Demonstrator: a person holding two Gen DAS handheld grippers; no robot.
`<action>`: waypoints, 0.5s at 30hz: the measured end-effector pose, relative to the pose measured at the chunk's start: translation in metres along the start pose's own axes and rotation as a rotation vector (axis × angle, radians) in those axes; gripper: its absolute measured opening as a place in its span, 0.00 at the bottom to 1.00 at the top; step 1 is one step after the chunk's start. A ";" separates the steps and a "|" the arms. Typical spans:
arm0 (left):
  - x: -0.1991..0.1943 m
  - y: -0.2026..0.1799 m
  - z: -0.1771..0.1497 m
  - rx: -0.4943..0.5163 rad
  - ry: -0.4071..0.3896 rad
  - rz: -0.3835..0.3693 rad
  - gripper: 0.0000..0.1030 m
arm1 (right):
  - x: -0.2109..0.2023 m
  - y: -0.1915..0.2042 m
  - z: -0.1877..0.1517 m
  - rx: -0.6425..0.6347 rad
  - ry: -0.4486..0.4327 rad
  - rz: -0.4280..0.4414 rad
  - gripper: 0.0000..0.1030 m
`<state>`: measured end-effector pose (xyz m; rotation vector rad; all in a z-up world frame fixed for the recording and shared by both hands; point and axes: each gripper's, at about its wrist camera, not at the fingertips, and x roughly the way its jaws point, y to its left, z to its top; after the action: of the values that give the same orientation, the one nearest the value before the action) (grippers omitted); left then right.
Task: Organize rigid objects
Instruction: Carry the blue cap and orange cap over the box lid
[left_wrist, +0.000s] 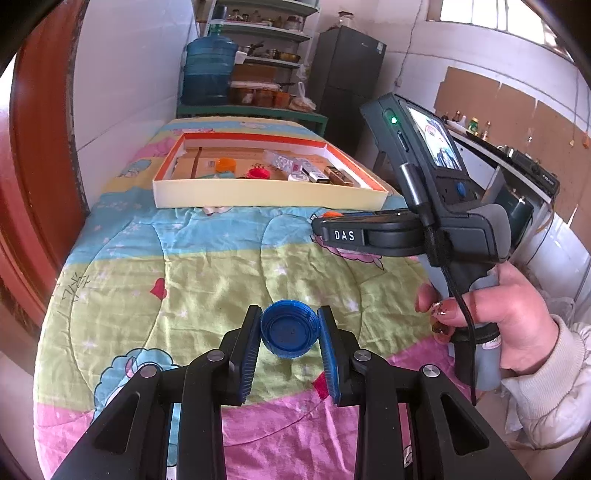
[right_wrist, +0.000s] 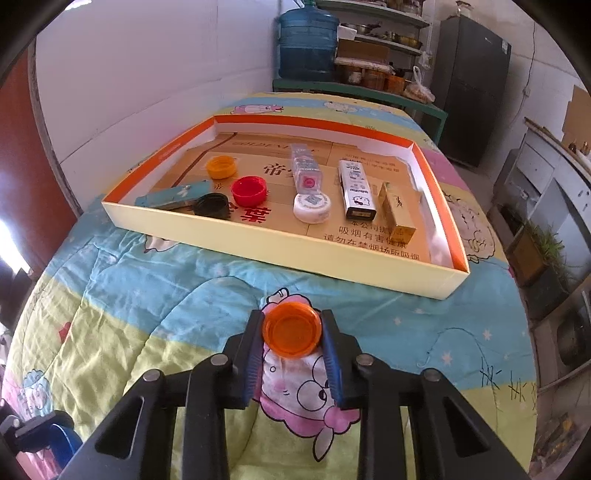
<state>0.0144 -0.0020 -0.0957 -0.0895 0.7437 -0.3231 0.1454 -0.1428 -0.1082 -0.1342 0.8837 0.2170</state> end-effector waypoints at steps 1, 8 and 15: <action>0.000 0.000 0.000 0.001 -0.002 0.001 0.30 | 0.000 -0.001 0.000 0.005 0.001 0.004 0.30; 0.001 0.001 0.002 0.002 0.001 0.005 0.30 | -0.003 -0.008 -0.002 0.037 0.003 0.033 0.29; 0.002 0.002 0.010 0.007 -0.007 0.013 0.30 | -0.012 -0.013 -0.004 0.060 -0.009 0.050 0.29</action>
<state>0.0229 -0.0006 -0.0900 -0.0792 0.7357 -0.3130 0.1380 -0.1581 -0.1010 -0.0553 0.8842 0.2377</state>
